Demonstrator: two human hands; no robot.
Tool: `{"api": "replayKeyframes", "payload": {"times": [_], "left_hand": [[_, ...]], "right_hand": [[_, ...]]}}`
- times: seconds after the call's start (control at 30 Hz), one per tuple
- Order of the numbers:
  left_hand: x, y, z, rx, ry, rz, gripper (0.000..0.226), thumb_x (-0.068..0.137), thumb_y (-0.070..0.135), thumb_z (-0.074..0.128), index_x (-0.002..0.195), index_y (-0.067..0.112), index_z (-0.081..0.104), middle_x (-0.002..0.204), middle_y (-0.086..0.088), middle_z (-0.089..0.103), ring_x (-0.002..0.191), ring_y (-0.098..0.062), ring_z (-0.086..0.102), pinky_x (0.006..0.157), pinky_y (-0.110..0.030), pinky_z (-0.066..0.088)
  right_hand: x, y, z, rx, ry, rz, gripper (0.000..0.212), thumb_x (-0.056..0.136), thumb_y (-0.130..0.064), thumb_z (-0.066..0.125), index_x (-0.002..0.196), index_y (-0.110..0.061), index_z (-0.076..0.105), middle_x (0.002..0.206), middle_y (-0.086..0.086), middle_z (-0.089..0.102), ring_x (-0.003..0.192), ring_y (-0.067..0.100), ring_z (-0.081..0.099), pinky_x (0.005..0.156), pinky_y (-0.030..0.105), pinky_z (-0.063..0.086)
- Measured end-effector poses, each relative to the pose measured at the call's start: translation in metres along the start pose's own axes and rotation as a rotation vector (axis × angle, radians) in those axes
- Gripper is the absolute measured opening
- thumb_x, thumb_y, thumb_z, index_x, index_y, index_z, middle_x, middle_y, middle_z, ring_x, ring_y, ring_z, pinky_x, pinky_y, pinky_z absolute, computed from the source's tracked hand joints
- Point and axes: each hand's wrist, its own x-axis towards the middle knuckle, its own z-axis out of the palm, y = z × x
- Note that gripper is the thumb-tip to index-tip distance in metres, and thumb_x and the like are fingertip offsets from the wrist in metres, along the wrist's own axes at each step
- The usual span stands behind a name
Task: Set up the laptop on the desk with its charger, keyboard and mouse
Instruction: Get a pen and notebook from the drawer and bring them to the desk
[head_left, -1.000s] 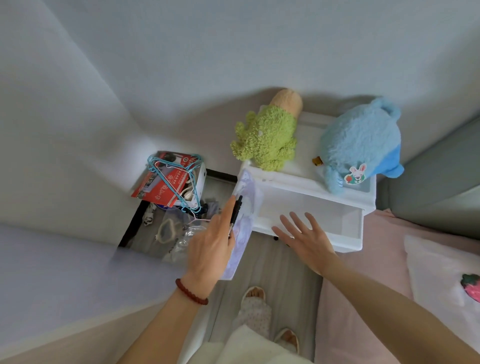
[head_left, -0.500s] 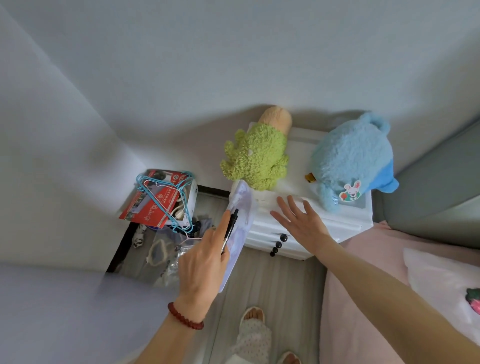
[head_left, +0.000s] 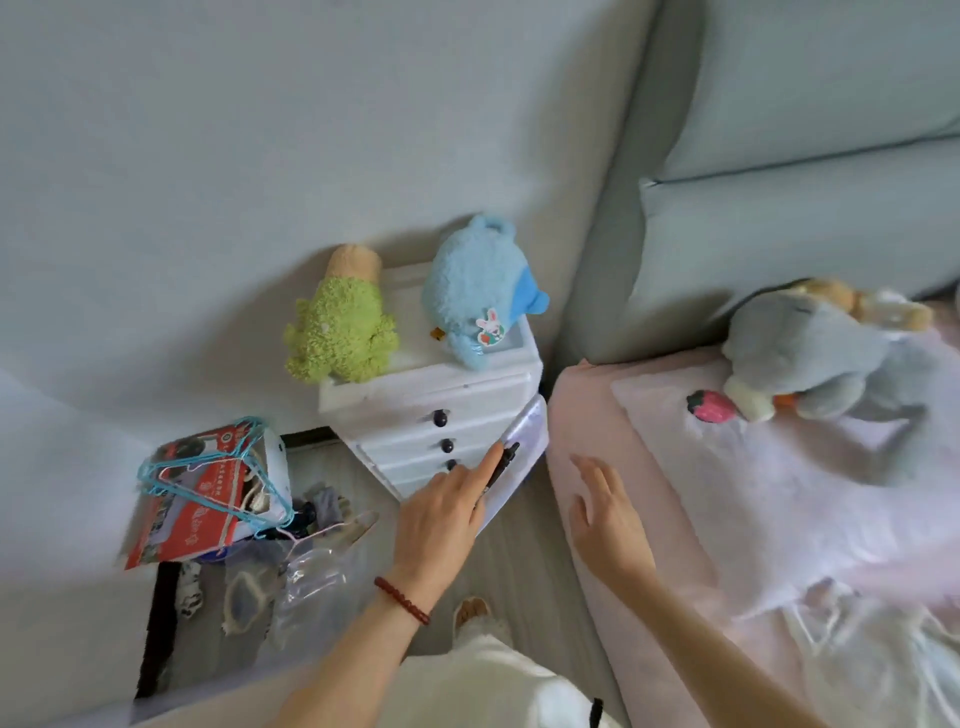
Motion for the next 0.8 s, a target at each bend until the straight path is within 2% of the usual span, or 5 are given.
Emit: {"api": "replayKeyframes", "payload": {"times": [0.23, 0.37, 0.47, 0.67, 0.8], "left_hand": [[-0.042, 0.217, 0.005, -0.203, -0.067, 0.731, 0.074, 0.063, 0.011, 0.077, 0.129, 0.031, 0.050, 0.056, 0.006, 0.050, 0.045, -0.014, 0.050, 0.038, -0.023, 0.046], [-0.117, 0.351, 0.005, -0.383, -0.246, 0.919, 0.080, 0.065, 0.009, 0.077, 0.134, 0.029, 0.043, 0.064, 0.000, 0.058, 0.042, -0.013, 0.050, 0.035, -0.022, 0.043], [-0.194, 0.450, 0.011, -0.499, -0.456, 1.053, 0.072, 0.085, 0.014, 0.061, 0.140, 0.036, 0.020, 0.070, 0.002, 0.050, 0.054, -0.018, 0.051, 0.050, -0.037, 0.052], [-0.355, 0.610, 0.025, -0.628, -0.540, 1.483, 0.072, 0.073, 0.001, 0.068, 0.134, 0.025, 0.039, 0.053, -0.004, 0.054, 0.037, -0.021, 0.046, 0.032, -0.027, 0.041], [-0.488, 0.691, 0.029, -0.717, -0.822, 1.666, 0.074, 0.079, 0.004, 0.059, 0.136, 0.036, 0.024, 0.078, -0.003, 0.064, 0.055, -0.020, 0.054, 0.050, -0.032, 0.048]], "right_hand": [[-0.196, 0.102, -0.125, 0.053, 0.497, 0.366, 0.052, 0.089, -0.007, 0.051, 0.138, -0.015, 0.036, 0.142, 0.005, 0.038, 0.129, 0.019, 0.039, 0.096, 0.021, 0.031], [-0.352, 0.156, -0.166, 0.097, 0.739, 0.596, 0.054, 0.090, -0.010, 0.052, 0.140, -0.012, 0.032, 0.140, 0.009, 0.039, 0.126, 0.023, 0.042, 0.100, 0.028, 0.034], [-0.479, 0.183, -0.183, 0.089, 0.916, 0.809, 0.052, 0.090, -0.009, 0.052, 0.139, -0.010, 0.032, 0.138, 0.011, 0.039, 0.126, 0.024, 0.042, 0.097, 0.019, 0.030], [-0.691, 0.196, -0.185, 0.099, 1.254, 1.194, 0.045, 0.088, -0.006, 0.053, 0.132, -0.004, 0.042, 0.133, 0.012, 0.049, 0.124, 0.026, 0.046, 0.102, 0.030, 0.035], [-0.823, 0.197, -0.175, 0.113, 1.513, 1.483, 0.040, 0.087, -0.002, 0.054, 0.126, 0.000, 0.048, 0.127, 0.017, 0.055, 0.121, 0.031, 0.048, 0.105, 0.034, 0.031]]}}
